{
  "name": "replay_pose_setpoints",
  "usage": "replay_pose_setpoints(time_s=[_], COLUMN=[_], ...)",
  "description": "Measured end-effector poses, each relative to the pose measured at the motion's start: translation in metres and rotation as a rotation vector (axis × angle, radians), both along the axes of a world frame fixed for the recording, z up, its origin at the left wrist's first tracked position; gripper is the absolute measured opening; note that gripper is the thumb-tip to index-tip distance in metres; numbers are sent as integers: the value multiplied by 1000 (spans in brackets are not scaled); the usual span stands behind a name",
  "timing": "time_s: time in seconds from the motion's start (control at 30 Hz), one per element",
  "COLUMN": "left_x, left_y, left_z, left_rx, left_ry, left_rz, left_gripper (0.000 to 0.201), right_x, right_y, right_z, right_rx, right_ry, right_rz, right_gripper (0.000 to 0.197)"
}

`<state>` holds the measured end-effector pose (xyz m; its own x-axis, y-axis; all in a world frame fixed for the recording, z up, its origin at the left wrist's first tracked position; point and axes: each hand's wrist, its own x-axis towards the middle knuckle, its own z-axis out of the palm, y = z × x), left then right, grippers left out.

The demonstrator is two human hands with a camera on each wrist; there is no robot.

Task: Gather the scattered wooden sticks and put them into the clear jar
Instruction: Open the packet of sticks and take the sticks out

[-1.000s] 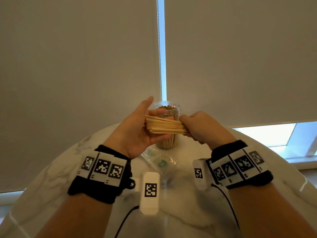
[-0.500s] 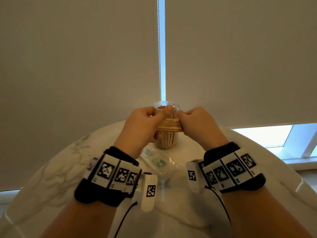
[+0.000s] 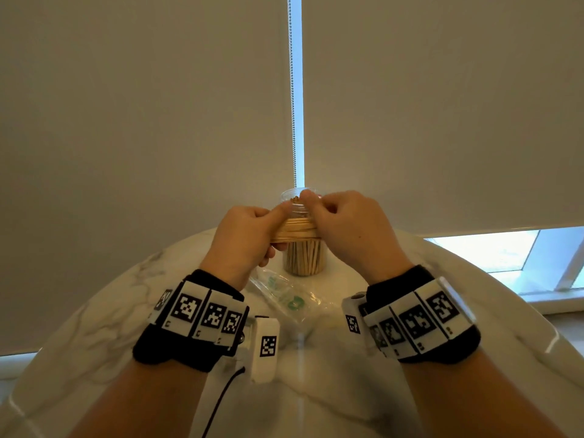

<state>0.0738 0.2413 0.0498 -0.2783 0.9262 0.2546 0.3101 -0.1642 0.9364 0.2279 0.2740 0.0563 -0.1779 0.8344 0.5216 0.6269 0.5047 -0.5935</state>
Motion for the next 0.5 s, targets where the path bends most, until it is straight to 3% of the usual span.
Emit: replay_pose_setpoints(time_s=[0.13, 0.3, 0.5], left_x=[-4, 15, 26], left_y=[5, 5, 7], left_z=[-3, -9, -14], left_rx=[24, -102, -88], left_ry=[-197, -392, -464], left_rz=[63, -109, -118], left_gripper=[37, 33, 34], right_x=[-7, -8, 4], right_y=[-1, -1, 0], right_z=[-3, -2, 5], right_rx=[237, 5, -53], right_ry=[145, 791, 806], right_rz=[-146, 102, 201], right_gripper=[35, 27, 37])
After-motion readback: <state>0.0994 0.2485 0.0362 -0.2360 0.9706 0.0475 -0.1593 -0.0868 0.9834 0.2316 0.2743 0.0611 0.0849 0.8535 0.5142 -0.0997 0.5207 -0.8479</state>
